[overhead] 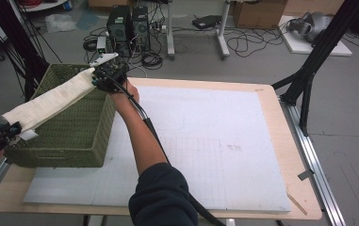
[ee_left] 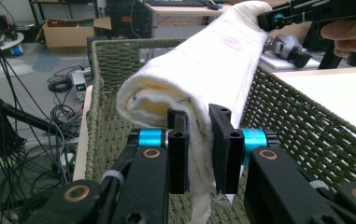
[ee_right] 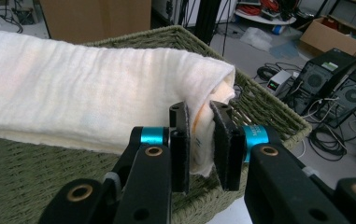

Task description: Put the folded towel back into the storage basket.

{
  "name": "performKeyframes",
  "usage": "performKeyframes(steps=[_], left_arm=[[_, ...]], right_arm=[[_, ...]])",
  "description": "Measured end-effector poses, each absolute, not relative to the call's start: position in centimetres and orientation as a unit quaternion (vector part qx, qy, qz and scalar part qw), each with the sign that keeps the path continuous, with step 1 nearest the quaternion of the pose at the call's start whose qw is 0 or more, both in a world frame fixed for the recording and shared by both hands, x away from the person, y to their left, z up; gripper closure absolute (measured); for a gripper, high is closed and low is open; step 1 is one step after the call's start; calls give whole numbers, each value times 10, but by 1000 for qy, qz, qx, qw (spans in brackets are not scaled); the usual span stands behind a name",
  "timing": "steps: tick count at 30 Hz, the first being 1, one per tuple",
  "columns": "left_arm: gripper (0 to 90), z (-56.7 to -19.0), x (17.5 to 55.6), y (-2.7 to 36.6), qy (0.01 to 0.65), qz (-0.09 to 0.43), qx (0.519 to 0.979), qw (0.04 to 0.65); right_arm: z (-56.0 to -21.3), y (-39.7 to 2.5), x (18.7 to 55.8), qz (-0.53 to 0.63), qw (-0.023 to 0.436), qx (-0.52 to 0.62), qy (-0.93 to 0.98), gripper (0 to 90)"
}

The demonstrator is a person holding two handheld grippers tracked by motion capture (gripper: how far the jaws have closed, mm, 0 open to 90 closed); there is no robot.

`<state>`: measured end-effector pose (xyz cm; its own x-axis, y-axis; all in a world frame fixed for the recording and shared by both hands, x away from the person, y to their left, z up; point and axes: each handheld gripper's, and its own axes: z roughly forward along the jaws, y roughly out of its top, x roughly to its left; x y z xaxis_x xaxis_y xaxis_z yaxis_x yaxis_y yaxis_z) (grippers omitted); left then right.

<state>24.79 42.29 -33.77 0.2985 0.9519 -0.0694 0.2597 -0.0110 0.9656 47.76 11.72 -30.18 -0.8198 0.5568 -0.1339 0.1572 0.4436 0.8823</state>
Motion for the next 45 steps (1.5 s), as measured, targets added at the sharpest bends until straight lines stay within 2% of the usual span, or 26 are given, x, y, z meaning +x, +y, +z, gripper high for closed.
performKeyframes(steps=[4, 5, 7, 8, 10, 15, 20, 24, 29, 31, 36, 45], left_arm=[[772, -340, 253, 426, 498, 336, 633, 488], [755, -341, 254, 428, 502, 329, 637, 483], [666, -343, 255, 430, 509, 326, 639, 476], [607, -343, 253, 432, 512, 326, 635, 477], [515, -340, 248, 438, 518, 332, 615, 493], [485, -333, 238, 439, 506, 336, 606, 514], [484, -329, 236, 426, 487, 334, 616, 521], [456, -327, 240, 412, 475, 315, 611, 550], [364, -325, 250, 386, 454, 279, 618, 578], [304, -323, 255, 374, 452, 269, 621, 581], [222, -318, 264, 343, 431, 254, 629, 595], [219, -320, 279, 291, 388, 224, 653, 610]], right_arm=[[-306, 123, 479, 479, 199, 215, 827, 787], [-308, 125, 479, 477, 199, 213, 829, 787], [-312, 129, 478, 467, 198, 213, 835, 773], [-315, 131, 479, 460, 197, 211, 840, 707], [-320, 132, 479, 452, 186, 225, 843, 505], [-308, 118, 473, 450, 195, 218, 844, 465], [-292, 89, 468, 464, 202, 228, 832, 433], [-284, 62, 461, 467, 200, 225, 832, 403], [-269, 21, 454, 472, 189, 221, 832, 329], [-264, 3, 451, 473, 196, 222, 830, 306], [-255, -42, 439, 471, 205, 236, 825, 244], [-254, -121, 411, 474, 221, 269, 809, 218]])
